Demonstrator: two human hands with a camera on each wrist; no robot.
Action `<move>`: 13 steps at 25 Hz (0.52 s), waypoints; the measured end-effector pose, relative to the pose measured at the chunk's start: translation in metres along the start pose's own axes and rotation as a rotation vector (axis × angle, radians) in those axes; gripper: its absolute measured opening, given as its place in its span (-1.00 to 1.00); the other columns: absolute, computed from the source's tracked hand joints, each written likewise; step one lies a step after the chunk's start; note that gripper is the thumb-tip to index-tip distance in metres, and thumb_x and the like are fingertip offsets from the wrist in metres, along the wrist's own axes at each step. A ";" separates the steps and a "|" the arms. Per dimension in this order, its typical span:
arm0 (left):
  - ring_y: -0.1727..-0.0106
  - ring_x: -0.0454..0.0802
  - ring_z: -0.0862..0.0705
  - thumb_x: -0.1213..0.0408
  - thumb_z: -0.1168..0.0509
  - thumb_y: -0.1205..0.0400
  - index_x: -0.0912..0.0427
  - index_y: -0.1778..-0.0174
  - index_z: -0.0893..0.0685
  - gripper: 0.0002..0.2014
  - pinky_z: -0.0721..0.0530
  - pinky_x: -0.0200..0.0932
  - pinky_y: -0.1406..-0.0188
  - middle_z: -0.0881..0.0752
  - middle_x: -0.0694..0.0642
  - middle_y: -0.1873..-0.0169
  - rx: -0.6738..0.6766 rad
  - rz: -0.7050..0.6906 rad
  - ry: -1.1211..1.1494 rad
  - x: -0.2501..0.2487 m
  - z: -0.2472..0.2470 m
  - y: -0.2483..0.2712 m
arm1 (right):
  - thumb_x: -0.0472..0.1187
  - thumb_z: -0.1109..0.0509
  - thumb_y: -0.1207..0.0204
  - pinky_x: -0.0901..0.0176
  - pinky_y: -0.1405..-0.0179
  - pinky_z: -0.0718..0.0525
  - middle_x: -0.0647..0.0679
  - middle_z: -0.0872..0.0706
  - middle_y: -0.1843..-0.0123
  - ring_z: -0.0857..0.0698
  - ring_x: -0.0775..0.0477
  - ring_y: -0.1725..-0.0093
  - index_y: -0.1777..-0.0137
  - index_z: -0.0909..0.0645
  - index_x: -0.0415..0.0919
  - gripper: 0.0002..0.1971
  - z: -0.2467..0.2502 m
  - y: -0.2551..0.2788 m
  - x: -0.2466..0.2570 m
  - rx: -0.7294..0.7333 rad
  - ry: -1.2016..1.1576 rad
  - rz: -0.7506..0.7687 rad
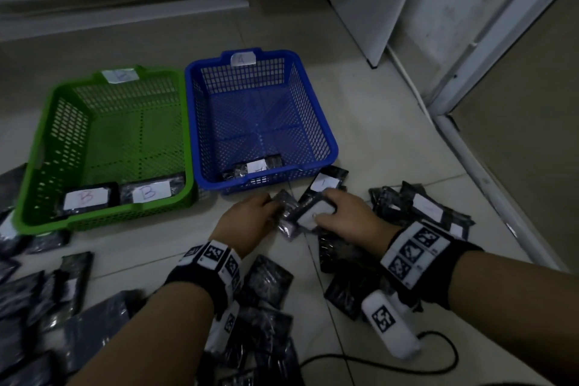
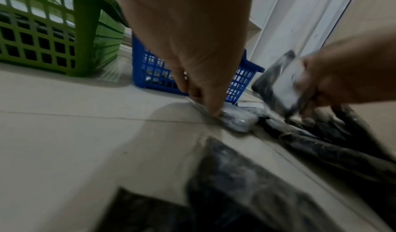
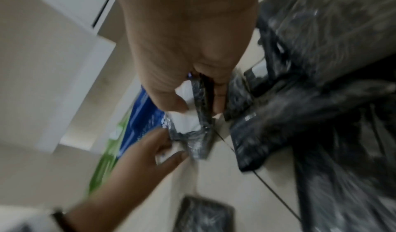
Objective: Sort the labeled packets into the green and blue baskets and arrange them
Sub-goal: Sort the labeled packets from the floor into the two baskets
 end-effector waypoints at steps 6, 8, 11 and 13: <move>-0.55 0.07 -0.32 0.24 -0.43 -0.46 0.17 -0.57 -0.30 -0.25 -0.37 -0.13 -0.46 -0.31 0.12 -0.57 0.177 0.027 0.128 -0.007 -0.014 0.005 | -0.30 -0.39 -0.50 0.04 0.20 -0.74 -0.17 -0.73 0.01 -0.72 -0.09 0.20 -0.15 -0.58 -0.22 -0.76 0.024 -0.016 0.018 -0.228 -0.403 -0.035; -0.36 0.12 -0.47 0.21 -0.38 -0.48 0.13 -0.46 -0.39 -0.40 -0.47 -0.11 -0.28 -0.51 0.18 -0.37 0.161 -0.012 0.095 -0.015 -0.011 0.004 | -0.33 -0.38 -0.51 -0.05 0.22 -0.75 -0.20 -0.72 -0.02 -0.72 -0.15 0.20 -0.19 -0.55 -0.22 -0.74 0.024 -0.018 0.022 -0.214 -0.477 -0.017; -0.04 0.06 -0.66 0.16 -0.37 -0.50 0.05 -0.19 -0.56 -0.66 -0.59 -0.13 -0.02 -0.71 0.09 0.01 0.188 0.060 0.306 -0.003 0.006 0.010 | -0.34 -0.33 -0.54 0.02 0.34 -0.72 -0.17 -0.73 -0.01 -0.70 -0.14 0.28 -0.17 -0.57 -0.19 -0.77 0.022 -0.021 0.031 -0.165 -0.523 0.023; 0.12 -0.03 -0.73 0.15 -0.43 -0.45 0.08 -0.04 -0.64 -0.73 -0.68 -0.11 0.04 -0.75 0.02 0.18 0.229 0.214 0.662 0.018 0.019 0.020 | -0.38 -0.24 -0.56 0.12 0.42 -0.69 -0.13 -0.74 0.06 -0.71 -0.05 0.31 -0.13 -0.61 -0.17 -0.77 0.016 -0.026 0.039 -0.157 -0.588 0.019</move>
Point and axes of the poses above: each hand's wrist, its own y-axis away from the middle knuckle, its own z-axis out of the back of the hand, x = y × z, the point moved 4 cm from there along -y, towards the middle knuckle
